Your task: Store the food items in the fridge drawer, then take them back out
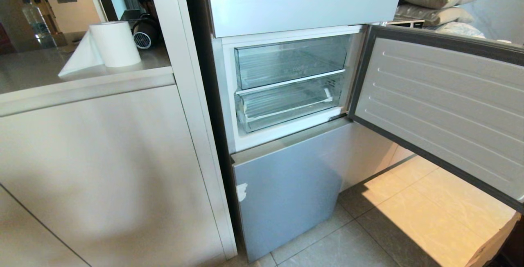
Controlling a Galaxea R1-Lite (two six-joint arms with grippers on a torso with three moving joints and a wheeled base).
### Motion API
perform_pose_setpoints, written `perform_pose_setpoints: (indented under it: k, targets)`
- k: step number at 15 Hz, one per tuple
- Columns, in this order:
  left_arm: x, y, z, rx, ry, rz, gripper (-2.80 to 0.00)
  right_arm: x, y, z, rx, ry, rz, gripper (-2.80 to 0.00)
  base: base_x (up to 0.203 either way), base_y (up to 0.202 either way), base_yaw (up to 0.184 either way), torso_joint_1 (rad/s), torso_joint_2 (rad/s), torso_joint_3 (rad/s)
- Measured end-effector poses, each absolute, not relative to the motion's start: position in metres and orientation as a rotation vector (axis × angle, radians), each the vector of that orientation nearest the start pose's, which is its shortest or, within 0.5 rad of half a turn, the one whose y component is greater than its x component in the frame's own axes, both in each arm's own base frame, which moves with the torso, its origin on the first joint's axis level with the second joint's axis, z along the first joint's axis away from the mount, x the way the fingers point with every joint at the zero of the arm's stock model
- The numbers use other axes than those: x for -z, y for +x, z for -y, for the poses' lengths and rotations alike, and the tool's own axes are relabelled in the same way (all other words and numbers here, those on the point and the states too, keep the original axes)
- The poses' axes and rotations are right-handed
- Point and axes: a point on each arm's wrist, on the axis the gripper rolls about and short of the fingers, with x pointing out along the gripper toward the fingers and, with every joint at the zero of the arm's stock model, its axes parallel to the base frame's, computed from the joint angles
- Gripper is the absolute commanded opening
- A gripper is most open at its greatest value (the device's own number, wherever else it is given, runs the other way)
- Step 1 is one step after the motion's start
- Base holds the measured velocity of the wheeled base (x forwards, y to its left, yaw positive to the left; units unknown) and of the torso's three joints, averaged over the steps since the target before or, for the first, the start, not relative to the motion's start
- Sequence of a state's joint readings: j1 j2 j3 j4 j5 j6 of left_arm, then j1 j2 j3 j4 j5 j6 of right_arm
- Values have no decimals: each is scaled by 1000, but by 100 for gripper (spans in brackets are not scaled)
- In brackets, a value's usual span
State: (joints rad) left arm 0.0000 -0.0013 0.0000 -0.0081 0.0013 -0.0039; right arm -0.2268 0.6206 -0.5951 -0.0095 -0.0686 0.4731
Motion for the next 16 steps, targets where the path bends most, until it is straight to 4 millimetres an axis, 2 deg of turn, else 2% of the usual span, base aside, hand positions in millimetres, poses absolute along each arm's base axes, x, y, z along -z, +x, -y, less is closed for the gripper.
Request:
perform_pose_setpoints:
  k: [2, 4, 8, 12, 16]
  targets:
    - [-76, -23, 0, -1, -4, 9, -280, -261, 70, 38, 469, 557, 133, -280, 0, 0, 0, 0, 0, 0]
    - [-76, -23, 0, -1, -4, 9, -280, -273, 94, 85, 607, 641, 233, -280, 0, 0, 0, 0, 0, 0]
    - [-76, -23, 0, -1, -4, 10, -280, -281, 114, 186, 739, 784, 431, -280, 0, 0, 0, 0, 0, 0]
    - [-76, -23, 0, -1, -4, 9, -280, -276, 130, 254, 730, 913, 498, -280, 0, 0, 0, 0, 0, 0]
    - [-76, -23, 0, -1, -4, 9, -280, -268, 154, 296, 529, 1090, 415, -280, 0, 0, 0, 0, 0, 0]
